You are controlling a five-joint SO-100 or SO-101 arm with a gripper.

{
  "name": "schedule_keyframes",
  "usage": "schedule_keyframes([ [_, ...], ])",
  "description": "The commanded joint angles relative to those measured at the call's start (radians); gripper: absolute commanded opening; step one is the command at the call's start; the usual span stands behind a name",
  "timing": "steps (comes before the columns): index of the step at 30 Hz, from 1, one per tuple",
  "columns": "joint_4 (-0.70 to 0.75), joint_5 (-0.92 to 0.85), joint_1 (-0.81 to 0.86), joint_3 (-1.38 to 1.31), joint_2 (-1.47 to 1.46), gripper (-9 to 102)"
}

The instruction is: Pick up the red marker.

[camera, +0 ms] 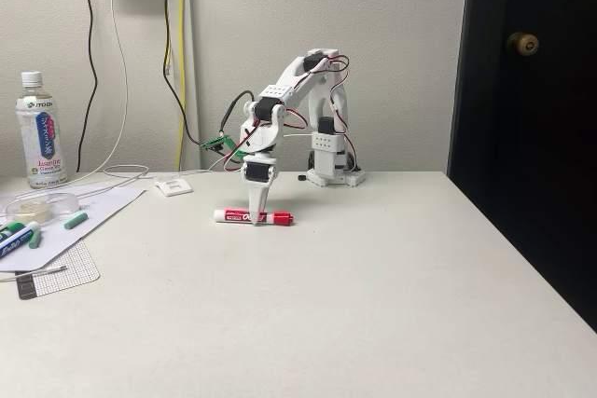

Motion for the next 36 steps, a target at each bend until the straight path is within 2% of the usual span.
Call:
schedule_keyframes([
  [1,0.014,-0.012,-0.008,-0.018,0.003,0],
  [11,0.147,-0.005,-0.046,-0.026,0.198,0],
  [17,0.453,0.04,-0.095,-0.284,0.219,0],
  [21,0.586,0.072,-0.127,-0.411,0.23,0],
  [36,0.666,0.193,-0.279,-0.43,0.489,0],
])
